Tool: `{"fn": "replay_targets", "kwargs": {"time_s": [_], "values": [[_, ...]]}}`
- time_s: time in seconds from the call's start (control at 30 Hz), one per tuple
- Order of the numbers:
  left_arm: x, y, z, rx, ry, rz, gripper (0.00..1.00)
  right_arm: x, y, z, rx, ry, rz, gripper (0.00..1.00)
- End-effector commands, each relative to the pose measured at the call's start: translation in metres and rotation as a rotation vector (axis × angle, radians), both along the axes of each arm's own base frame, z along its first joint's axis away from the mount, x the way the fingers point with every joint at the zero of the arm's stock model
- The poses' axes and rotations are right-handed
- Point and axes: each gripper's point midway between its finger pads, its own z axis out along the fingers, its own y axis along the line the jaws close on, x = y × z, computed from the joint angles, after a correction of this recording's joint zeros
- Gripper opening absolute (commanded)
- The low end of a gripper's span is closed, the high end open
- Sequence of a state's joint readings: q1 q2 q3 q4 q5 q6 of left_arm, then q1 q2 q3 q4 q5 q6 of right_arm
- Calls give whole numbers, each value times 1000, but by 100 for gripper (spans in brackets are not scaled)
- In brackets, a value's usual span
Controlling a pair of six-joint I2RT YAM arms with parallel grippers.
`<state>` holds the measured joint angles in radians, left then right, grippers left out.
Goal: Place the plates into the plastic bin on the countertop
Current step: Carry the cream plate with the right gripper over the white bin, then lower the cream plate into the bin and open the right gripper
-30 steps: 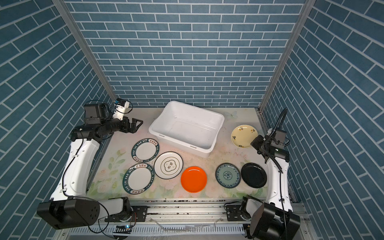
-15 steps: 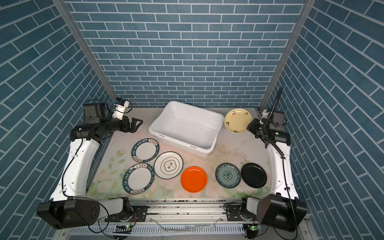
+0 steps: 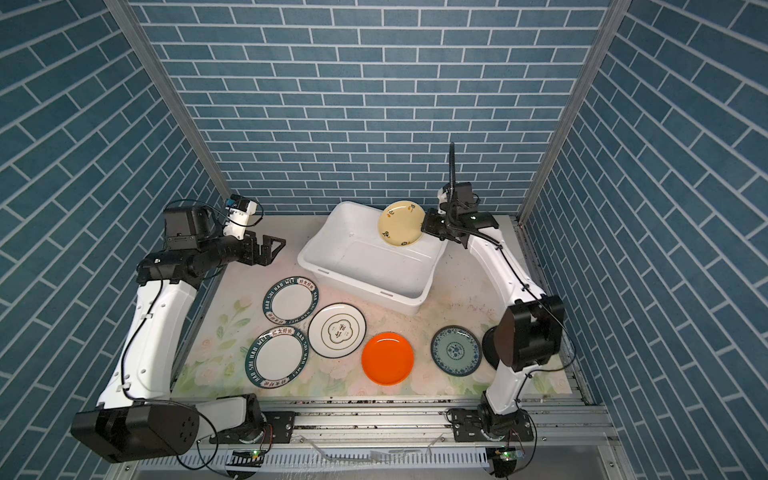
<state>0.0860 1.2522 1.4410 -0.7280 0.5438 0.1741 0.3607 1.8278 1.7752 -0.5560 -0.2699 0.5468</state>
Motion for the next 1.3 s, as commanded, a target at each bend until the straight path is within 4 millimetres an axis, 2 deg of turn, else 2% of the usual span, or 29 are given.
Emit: {"fn": "replay_targets", "kwargs": {"time_s": [0.0, 0.1, 0.23, 0.3, 0.63, 0.87, 1.27], "values": [[-6, -6, 3, -13, -14, -22, 100, 15, 44, -4, 25, -17, 40, 0], [-8, -7, 2, -14, -18, -26, 100, 23, 82, -28, 38, 26, 100, 0], [-9, -8, -2, -13, -18, -26, 99, 27, 113, -56, 34, 68, 142, 0], [-10, -8, -3, -14, -16, -29, 100, 30, 123, -76, 29, 101, 151, 0], [-4, -13, -3, -40, -12, -44, 100, 32, 144, -127, 47, 211, 198, 0], [-2, -16, -5, -47, -3, -51, 99, 29, 158, -151, 64, 262, 234, 0], [-1, -16, -5, -44, -1, -52, 100, 25, 174, -174, 85, 309, 277, 0]]}}
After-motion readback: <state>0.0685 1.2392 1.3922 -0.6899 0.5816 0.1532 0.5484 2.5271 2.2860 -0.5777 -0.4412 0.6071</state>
